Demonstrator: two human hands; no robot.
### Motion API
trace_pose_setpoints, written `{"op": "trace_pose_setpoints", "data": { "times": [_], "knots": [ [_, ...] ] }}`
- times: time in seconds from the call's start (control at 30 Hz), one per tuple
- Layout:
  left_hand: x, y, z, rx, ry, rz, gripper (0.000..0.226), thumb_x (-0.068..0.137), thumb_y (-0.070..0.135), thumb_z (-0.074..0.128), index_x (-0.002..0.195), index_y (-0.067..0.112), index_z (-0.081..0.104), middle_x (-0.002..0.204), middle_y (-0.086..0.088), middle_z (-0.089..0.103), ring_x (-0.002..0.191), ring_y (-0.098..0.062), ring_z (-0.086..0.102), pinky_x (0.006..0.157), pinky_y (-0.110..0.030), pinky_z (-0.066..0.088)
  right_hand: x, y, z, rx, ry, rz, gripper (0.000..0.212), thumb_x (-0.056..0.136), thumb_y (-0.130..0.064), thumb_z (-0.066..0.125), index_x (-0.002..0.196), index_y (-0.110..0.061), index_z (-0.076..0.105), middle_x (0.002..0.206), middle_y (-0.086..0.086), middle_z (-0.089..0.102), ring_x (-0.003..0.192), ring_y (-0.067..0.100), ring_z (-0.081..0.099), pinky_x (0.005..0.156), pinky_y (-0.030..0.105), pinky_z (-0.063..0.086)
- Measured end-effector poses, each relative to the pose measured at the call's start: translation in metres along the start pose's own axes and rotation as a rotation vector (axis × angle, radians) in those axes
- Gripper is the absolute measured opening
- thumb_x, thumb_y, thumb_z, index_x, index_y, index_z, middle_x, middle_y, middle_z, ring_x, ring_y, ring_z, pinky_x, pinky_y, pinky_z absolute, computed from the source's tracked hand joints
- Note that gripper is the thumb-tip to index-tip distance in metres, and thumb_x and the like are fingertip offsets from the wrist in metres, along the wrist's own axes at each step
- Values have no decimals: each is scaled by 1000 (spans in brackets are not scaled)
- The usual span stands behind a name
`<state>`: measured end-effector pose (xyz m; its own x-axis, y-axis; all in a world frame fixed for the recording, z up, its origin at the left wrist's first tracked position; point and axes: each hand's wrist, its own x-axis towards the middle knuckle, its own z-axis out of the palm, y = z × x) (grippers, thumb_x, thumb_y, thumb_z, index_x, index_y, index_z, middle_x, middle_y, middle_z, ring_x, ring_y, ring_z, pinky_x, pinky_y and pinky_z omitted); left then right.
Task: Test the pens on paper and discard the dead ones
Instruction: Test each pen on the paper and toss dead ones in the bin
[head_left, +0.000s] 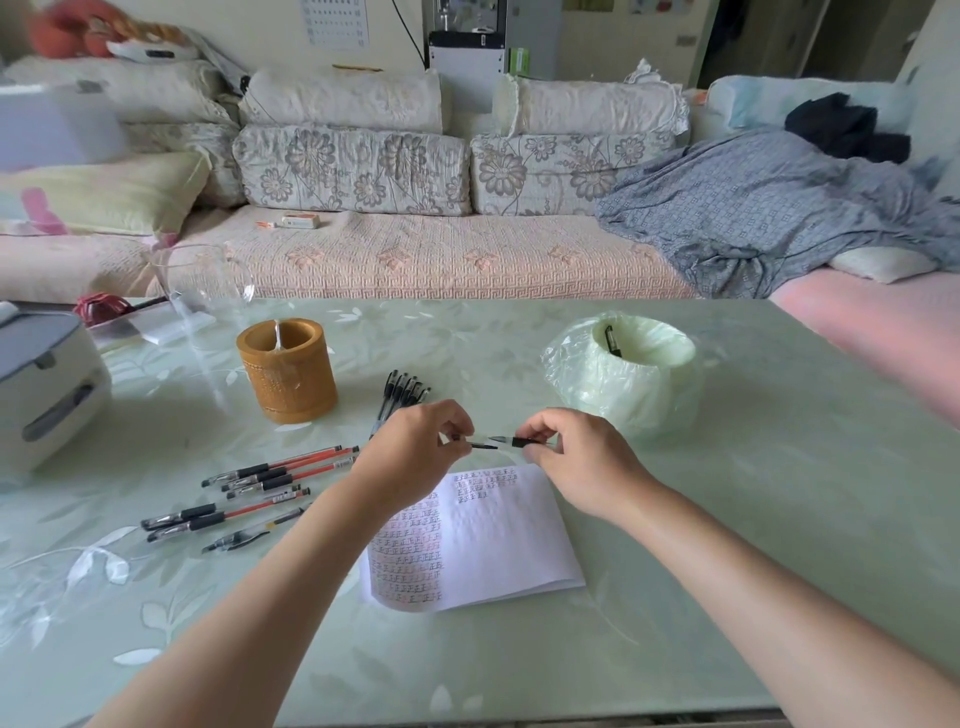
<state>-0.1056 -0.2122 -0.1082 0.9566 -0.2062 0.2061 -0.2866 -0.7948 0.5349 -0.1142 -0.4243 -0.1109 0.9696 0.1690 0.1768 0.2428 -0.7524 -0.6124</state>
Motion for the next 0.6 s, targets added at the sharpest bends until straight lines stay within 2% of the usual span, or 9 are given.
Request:
{"op": "trace_pose_setpoints", "data": {
  "times": [0.13,0.23,0.3,0.37,0.43,0.47,0.53,0.6],
  "knots": [
    [-1,2,-2,-18,-39,27,10,89,25,66,99,27,65,87,17,63,78,-1,58,65,-18,45,0,-1,3,-40,-25,-44,13,89,-23,65,99,-30,70,93,-18,65,66,-11,49,68,17,36],
    [-3,4,-2,-42,-103,49,10,88,26,68,97,27,66,85,17,63,79,-4,60,69,-20,48,-2,-4,4,5,-80,-88,11,91,-21,65,98,-27,70,82,-20,61,66,-15,49,62,12,32],
    [-3,5,-2,-44,-123,50,12,87,28,70,98,28,67,85,15,65,79,-5,61,71,-19,48,-3,-5,4,-35,-115,-118,11,94,-23,61,102,-27,68,88,-19,62,69,-12,51,67,18,36],
    [-2,6,-3,-79,-137,5,14,85,31,72,98,26,69,86,13,68,79,-6,64,70,-19,51,-4,-6,3,-157,-144,-133,18,98,-26,52,111,-28,65,106,-14,65,86,-3,56,77,27,43],
    [-2,9,-4,-108,-175,-58,14,82,34,75,92,24,72,82,10,72,76,-10,67,69,-25,54,-5,-9,3,-315,-167,-179,25,98,-26,44,116,-28,60,115,-10,64,105,14,57,86,33,44],
    [-2,11,-4,-119,-204,-76,13,81,34,76,88,23,73,79,8,73,74,-10,68,68,-27,54,-7,-10,4,-386,-167,-218,24,95,-29,43,113,-27,59,113,-9,63,107,18,56,86,33,43],
    [-5,16,-1,-178,-264,-100,12,77,31,80,82,21,75,73,5,73,66,-11,67,65,-29,54,-11,-14,7,-505,-138,-282,23,88,-45,46,96,-26,56,97,-8,62,97,20,56,83,33,41],
    [-10,22,4,-283,-338,-156,12,76,26,80,82,17,76,73,-3,73,59,-11,61,60,-28,50,-14,-14,10,-589,-97,-294,44,79,-68,45,73,-25,47,74,-9,55,79,20,51,78,34,40]
  ]
}}
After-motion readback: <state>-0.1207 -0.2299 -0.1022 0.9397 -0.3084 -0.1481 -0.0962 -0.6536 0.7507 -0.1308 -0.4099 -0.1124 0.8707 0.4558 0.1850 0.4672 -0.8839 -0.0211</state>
